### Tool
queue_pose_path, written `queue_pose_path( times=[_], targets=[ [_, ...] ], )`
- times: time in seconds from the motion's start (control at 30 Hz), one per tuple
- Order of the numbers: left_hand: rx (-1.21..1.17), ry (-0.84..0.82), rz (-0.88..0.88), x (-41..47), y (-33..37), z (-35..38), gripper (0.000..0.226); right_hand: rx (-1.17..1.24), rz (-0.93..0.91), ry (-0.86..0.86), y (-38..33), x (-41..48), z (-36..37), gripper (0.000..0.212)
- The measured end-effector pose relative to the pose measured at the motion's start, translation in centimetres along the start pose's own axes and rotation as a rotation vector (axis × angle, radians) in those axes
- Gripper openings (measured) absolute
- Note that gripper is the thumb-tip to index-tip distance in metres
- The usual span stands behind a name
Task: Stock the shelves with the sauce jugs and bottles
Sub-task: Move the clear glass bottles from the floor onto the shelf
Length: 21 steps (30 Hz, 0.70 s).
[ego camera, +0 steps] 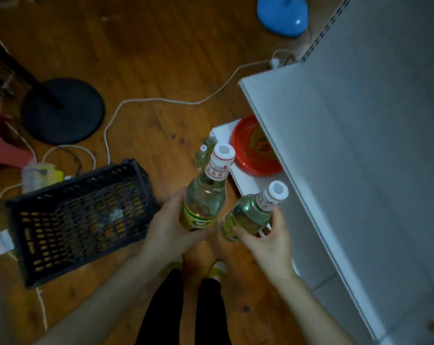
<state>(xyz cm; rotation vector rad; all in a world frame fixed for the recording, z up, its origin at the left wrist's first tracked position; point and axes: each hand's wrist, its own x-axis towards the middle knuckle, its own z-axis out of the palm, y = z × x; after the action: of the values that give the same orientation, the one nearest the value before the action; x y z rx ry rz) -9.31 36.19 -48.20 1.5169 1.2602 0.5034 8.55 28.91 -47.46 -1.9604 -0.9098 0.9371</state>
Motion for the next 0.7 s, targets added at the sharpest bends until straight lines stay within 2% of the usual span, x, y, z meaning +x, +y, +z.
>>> queue_pose_path(
  times=[0.23,0.47,0.6,0.7],
  targets=[
    [0.034,-0.011,0.129,-3.1,11.7,-6.6,0.075,0.042,-0.077,0.045,-11.8,-4.2,-6.8,0.077],
    [0.126,-0.07,0.362,-3.0,21.9,-8.9,0.075,0.053,-0.226,0.246,-19.9,-6.3,-15.0,0.069],
    [0.158,-0.122,0.45,-1.2,27.1,-7.8,0.075,0.104,-0.293,0.322,-22.7,-5.7,-19.3,0.083],
    [0.175,-0.141,0.525,0.6,31.3,-5.8,0.074,0.102,-0.354,0.358,-24.3,-4.4,-23.0,0.067]
  ],
)
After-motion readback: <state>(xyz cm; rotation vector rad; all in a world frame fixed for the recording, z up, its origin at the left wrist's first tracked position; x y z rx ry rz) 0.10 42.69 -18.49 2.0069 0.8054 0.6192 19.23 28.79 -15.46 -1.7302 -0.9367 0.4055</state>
